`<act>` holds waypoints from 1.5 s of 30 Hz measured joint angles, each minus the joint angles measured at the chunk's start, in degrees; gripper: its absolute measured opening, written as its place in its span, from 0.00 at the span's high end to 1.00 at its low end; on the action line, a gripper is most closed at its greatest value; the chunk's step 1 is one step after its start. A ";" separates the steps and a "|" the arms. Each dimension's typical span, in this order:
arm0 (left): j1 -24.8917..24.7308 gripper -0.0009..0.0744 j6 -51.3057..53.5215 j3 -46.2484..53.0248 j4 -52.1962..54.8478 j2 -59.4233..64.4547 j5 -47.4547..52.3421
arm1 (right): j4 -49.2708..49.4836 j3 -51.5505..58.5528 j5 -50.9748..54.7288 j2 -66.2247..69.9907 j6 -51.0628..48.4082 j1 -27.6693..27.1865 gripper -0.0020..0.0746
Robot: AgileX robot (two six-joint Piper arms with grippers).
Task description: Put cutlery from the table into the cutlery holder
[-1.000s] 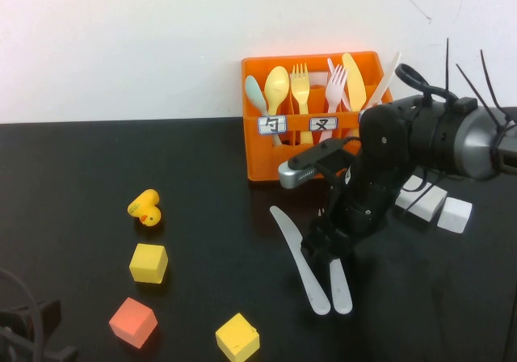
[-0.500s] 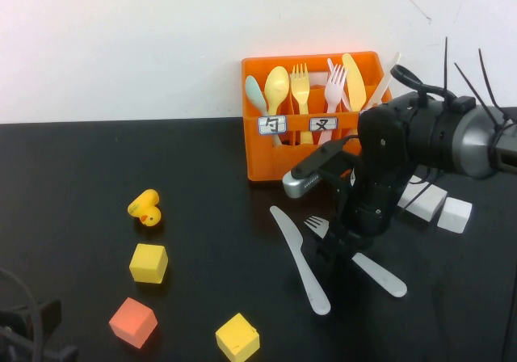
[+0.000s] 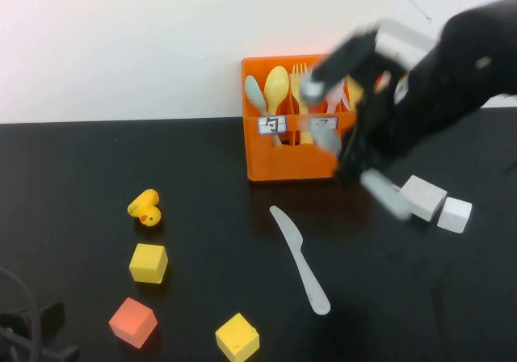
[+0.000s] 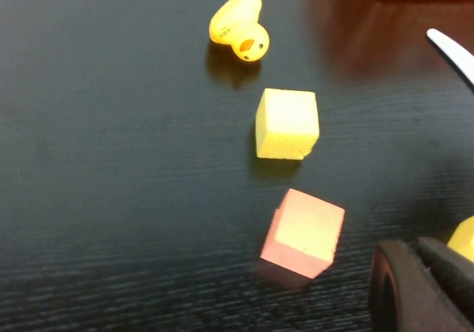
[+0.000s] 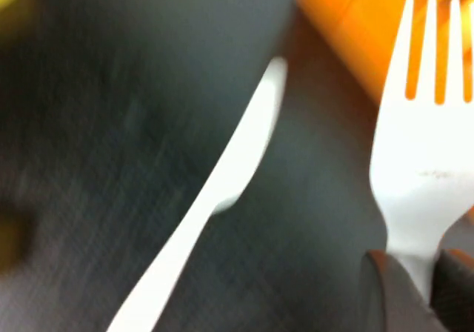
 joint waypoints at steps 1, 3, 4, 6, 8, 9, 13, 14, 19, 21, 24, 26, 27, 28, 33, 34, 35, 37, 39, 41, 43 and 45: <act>0.00 0.99 0.00 0.00 -0.75 0.00 0.00 | -0.63 0.00 -2.67 -1.32 -0.09 0.00 0.84; 0.00 0.99 0.00 0.00 -1.81 0.00 0.00 | -1.60 0.00 -8.06 -2.96 -0.09 -0.11 0.84; 0.00 0.99 0.00 0.00 -2.09 0.00 0.00 | -1.90 0.00 -11.12 -3.32 -0.09 -0.23 0.84; 0.00 0.99 0.00 0.00 -2.34 0.00 -0.13 | -2.55 0.00 -16.85 -3.54 -0.09 -0.46 0.84; 0.00 0.99 0.00 0.00 -2.34 0.00 -0.68 | -2.92 0.00 -23.12 -2.91 -0.09 -0.54 0.84; 0.00 0.99 0.00 0.00 -2.43 0.00 -0.83 | -2.92 0.00 -26.22 -2.42 -0.09 -0.54 0.84; 0.00 0.99 0.48 0.00 -2.56 0.00 -0.84 | -2.92 0.00 -37.97 0.22 -0.09 -0.54 0.84; 0.00 0.99 0.65 0.00 -2.56 0.00 -0.84 | -2.92 0.00 -40.16 0.80 -0.09 -0.54 0.84; 0.00 0.99 0.99 0.00 -2.56 0.00 -0.84 | -2.92 0.00 -54.03 4.74 -0.76 -0.54 0.91; 0.00 0.99 0.99 0.00 -2.56 0.00 -0.84 | -2.92 0.00 -58.97 6.68 -1.51 -0.59 0.95; 0.00 0.99 0.99 0.00 -2.68 0.00 -0.84 | 0.65 0.00 -63.88 9.28 -2.01 -0.59 0.97; 0.00 0.99 0.99 0.00 -2.71 0.00 -0.84 | 4.43 0.09 -65.01 10.59 -2.10 -0.83 0.97; 0.00 0.99 0.99 0.00 -2.71 0.00 -0.84 | 6.70 0.09 -65.29 11.16 -2.13 -0.93 0.97; 0.00 0.99 0.99 0.00 -2.71 0.00 -0.84 | 8.66 0.09 -65.43 11.55 -2.13 -1.07 0.97; 0.00 0.99 1.04 0.00 -2.80 0.00 -0.84 | 11.81 0.21 -65.68 12.11 -3.94 -1.30 0.98; 0.00 0.99 1.04 0.00 -2.80 0.00 -0.84 | 11.82 0.21 -65.81 12.11 -4.24 -1.30 0.98; 0.00 0.99 1.04 0.00 -2.80 0.00 -0.93 | 11.92 0.21 -65.53 12.00 -4.24 -1.30 0.98; 0.00 0.99 1.13 0.00 -2.80 0.00 -1.07 | 11.92 0.21 -62.70 11.20 -4.46 -1.30 0.98; 0.00 0.99 1.13 0.00 -2.80 0.00 -1.07 | 11.92 0.21 -56.88 9.56 -4.46 -1.30 0.98; 0.00 0.99 1.13 0.00 -2.80 0.00 -1.19 | 11.92 0.21 -49.81 7.48 -5.04 -1.30 0.98; 0.00 0.99 1.13 0.00 -2.80 0.00 -1.19 | 11.92 0.21 -40.36 4.69 -7.10 -1.30 0.98; 0.00 0.99 1.13 0.00 -2.80 0.00 -1.30 | 11.53 0.21 -31.12 2.00 -10.02 -1.30 0.98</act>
